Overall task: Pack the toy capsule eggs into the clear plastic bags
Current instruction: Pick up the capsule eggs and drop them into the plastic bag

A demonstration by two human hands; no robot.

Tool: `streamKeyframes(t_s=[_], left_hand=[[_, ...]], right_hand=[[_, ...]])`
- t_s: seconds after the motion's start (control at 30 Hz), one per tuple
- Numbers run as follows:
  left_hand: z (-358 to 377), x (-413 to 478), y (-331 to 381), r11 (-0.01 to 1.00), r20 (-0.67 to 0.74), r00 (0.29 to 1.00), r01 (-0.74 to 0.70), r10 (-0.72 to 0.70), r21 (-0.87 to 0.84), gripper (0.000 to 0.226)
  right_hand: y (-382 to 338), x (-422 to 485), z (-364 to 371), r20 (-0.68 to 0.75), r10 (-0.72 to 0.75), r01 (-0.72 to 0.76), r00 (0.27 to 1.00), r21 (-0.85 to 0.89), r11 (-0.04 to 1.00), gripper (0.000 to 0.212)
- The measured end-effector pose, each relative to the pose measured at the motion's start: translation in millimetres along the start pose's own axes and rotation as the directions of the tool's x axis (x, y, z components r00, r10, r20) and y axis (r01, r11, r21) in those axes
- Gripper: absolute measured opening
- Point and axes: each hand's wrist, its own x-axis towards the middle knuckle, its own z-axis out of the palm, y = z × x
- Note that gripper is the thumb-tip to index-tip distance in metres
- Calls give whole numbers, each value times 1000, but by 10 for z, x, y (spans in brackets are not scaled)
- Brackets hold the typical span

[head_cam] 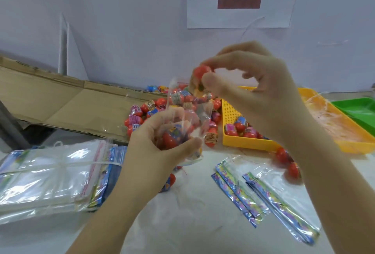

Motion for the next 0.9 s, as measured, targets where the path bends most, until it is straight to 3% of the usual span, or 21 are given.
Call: streamKeyframes(t_s=[0.17, 0.33, 0.5, 0.67, 0.9], left_hand=[[-10, -1, -3, 999, 45, 999, -24, 22, 27, 51], [-6, -13, -2, 998, 83, 996, -48, 45, 38, 54], [-35, -12, 1, 994, 138, 990, -53, 39, 100, 59], [-16, -15, 19, 996, 133, 990, -63, 56, 55, 56], [-42, -16, -1, 993, 132, 990, -57, 43, 105, 69]], right_hand=[[-1, -11, 24, 74, 26, -14, 997, -159, 987, 10], [11, -24, 39, 129, 59, -29, 990, -225, 974, 21], [-7, -11, 21, 59, 38, -29, 998, -142, 989, 13], [-30, -45, 3, 159, -4, 28, 987, -148, 989, 18], [-21, -41, -31, 223, 33, 69, 974, -435, 898, 26]])
